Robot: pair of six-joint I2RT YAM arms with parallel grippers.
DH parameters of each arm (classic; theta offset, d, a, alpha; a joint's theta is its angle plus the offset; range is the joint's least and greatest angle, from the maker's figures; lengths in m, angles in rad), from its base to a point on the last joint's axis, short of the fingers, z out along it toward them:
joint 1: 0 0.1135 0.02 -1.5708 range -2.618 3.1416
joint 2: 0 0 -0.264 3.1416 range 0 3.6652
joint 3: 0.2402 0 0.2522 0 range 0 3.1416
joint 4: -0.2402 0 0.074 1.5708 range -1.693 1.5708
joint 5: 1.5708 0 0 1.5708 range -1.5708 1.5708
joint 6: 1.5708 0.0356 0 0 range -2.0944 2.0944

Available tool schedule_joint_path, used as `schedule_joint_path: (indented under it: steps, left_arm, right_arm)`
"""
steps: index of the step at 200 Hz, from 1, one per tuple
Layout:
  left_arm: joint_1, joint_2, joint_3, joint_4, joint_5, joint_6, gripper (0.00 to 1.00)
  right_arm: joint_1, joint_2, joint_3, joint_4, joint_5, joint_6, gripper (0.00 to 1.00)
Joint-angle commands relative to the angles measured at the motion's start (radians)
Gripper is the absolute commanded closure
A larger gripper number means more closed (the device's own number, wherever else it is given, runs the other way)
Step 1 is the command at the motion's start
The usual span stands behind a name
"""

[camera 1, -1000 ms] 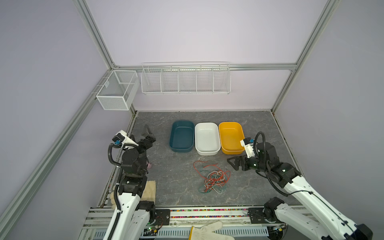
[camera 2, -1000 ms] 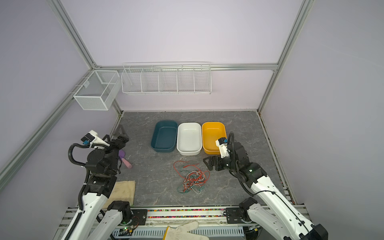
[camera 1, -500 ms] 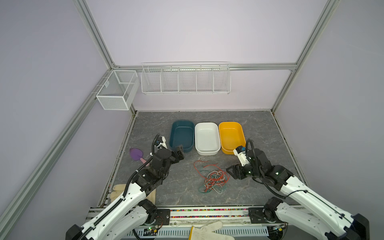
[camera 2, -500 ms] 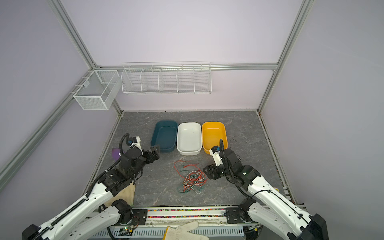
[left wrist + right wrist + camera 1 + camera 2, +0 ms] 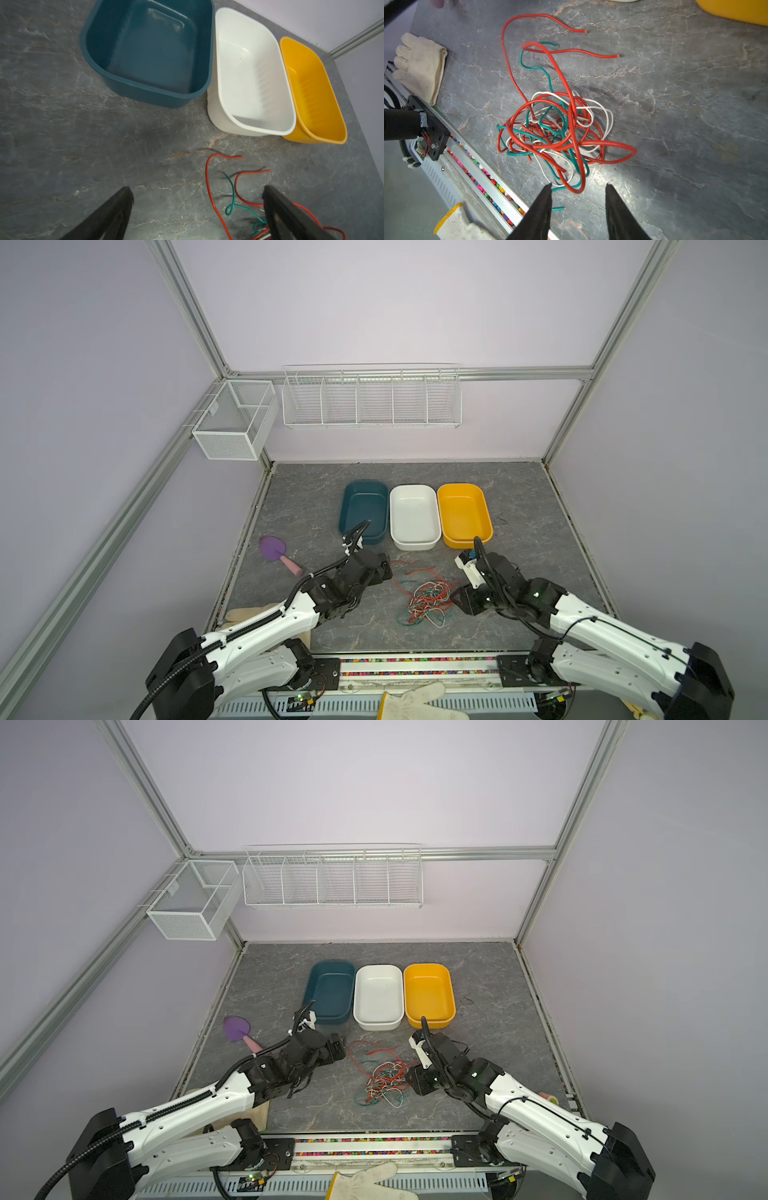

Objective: Untangle the cables
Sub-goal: 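Lower both grippers onto the tangled red, green and white wires, then grasp a red wire with the right gripper while the left gripper pins the pile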

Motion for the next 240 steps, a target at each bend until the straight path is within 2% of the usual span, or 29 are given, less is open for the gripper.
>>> schedule_joint_path:
  steps: [1, 61, 70, 86, 107, 154, 187, 240]
  left_arm:
    - [-0.034, 0.032, -0.023, 0.048, 0.013, -0.069, 0.03]
    - [-0.067, 0.068, -0.089, 0.176, 0.101, -0.127, 0.05]
    - [-0.073, 0.081, -0.091, 0.194, 0.116, -0.132, 0.05]
    - [-0.083, 0.119, -0.086, 0.214, 0.132, -0.136, 0.05]
    - [-0.095, 0.162, -0.082, 0.242, 0.155, -0.142, 0.06]
    - [-0.129, 0.226, -0.084, 0.315, 0.178, -0.178, 0.07]
    - [-0.166, 0.281, -0.069, 0.355, 0.186, -0.191, 0.07]
    - [-0.199, 0.345, -0.082, 0.417, 0.189, -0.209, 0.18]
  right_arm:
    - [0.019, 0.029, -0.002, 0.040, 0.038, 0.014, 0.61]
    - [0.045, 0.086, -0.001, 0.068, 0.075, 0.018, 0.73]
    - [0.046, 0.087, -0.001, 0.073, 0.079, 0.018, 0.78]
    - [0.049, 0.102, 0.001, 0.082, 0.080, 0.016, 0.81]
    - [0.057, 0.126, 0.011, 0.084, 0.079, 0.013, 0.93]
    - [0.115, 0.124, 0.073, 0.065, 0.082, 0.003, 0.93]
    - [0.214, 0.129, 0.163, 0.007, 0.144, -0.008, 0.93]
    - [0.284, 0.148, 0.251, -0.021, 0.190, -0.021, 0.93]
